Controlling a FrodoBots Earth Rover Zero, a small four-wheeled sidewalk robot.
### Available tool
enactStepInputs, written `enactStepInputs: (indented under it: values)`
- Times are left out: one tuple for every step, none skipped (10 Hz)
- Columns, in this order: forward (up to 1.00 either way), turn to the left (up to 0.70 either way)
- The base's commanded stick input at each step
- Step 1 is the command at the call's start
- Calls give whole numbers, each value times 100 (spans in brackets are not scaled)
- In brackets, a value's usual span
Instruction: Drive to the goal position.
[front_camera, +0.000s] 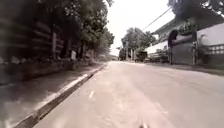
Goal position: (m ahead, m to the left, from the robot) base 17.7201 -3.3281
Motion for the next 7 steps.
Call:
enactStepInputs:
  values:
    - [70,35]
    - [70,18]
    - [70,1]
    - [70,0]
    - [70,0]
    - [70,0]
    - [70,0]
